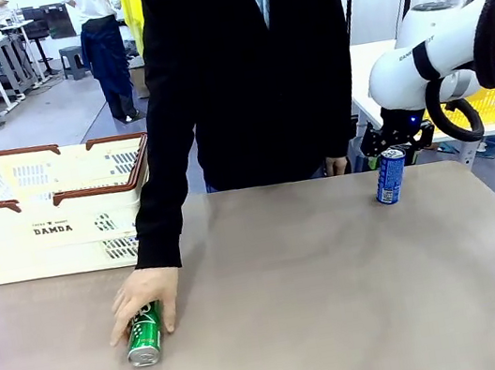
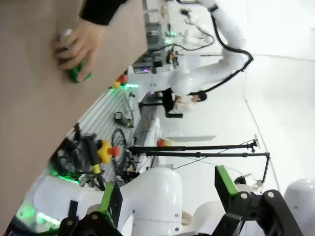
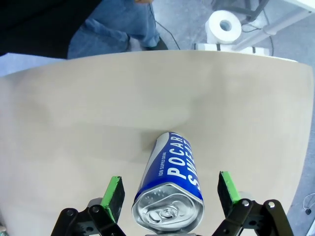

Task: Place the drinks into the Shopping basket.
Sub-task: Pick up one drink and place it into the Shopping basket.

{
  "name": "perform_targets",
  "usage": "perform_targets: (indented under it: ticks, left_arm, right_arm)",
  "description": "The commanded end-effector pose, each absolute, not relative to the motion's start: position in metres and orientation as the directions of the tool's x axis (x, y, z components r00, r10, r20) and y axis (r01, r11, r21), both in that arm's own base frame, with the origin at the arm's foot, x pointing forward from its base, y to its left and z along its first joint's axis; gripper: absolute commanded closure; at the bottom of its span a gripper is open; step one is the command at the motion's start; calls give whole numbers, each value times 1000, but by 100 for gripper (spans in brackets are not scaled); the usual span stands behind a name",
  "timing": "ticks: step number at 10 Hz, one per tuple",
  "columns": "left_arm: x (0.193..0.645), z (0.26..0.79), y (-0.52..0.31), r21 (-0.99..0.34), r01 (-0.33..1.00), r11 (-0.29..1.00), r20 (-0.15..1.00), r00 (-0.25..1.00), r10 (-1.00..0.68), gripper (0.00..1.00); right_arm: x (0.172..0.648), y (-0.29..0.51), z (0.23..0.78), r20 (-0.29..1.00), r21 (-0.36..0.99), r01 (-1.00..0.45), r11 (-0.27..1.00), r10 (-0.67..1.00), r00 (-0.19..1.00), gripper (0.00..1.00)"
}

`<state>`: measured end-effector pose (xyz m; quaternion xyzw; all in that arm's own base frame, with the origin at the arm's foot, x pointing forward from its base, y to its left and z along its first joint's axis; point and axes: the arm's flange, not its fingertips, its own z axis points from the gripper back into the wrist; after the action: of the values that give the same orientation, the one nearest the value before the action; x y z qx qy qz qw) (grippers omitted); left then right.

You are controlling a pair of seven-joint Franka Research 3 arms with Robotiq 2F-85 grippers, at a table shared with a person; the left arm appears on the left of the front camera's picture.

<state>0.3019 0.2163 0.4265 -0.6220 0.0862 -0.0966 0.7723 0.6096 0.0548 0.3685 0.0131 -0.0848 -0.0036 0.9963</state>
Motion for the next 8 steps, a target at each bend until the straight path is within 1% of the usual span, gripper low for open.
perform_targets:
  ticks: [1, 2, 3, 4, 6, 7, 8]
  left_arm:
    - [292, 443, 186, -990, -67, 124, -106, 937, -334, 0]
    - [294, 437, 170, -980, -41, 193, -109, 927, -359, 0]
    - [299, 436, 171, -979, -74, 187, -134, 934, -330, 0]
    - [298, 438, 175, -981, -42, 190, -107, 932, -347, 0]
    - [315, 458, 227, -952, -14, 306, -75, 979, -188, 0]
    - [318, 462, 253, -925, -26, 380, -87, 986, -145, 0]
    - [316, 461, 270, -921, -49, 387, -107, 986, -128, 0]
  right_arm:
    - [613, 59, 371, 180, -3, 40, 999, -39, 983, 0]
    - [613, 59, 372, 177, -2, 38, 999, -36, 984, 0]
    - [613, 60, 372, 164, 2, 35, 999, -35, 986, 0]
    - [613, 61, 371, 159, 2, 32, 999, -32, 987, 0]
    - [613, 61, 372, 157, 6, 23, 1000, -24, 987, 0]
    - [612, 62, 372, 156, 3, 18, 1000, -19, 988, 0]
    - [612, 62, 372, 156, 7, 17, 1000, -18, 988, 0]
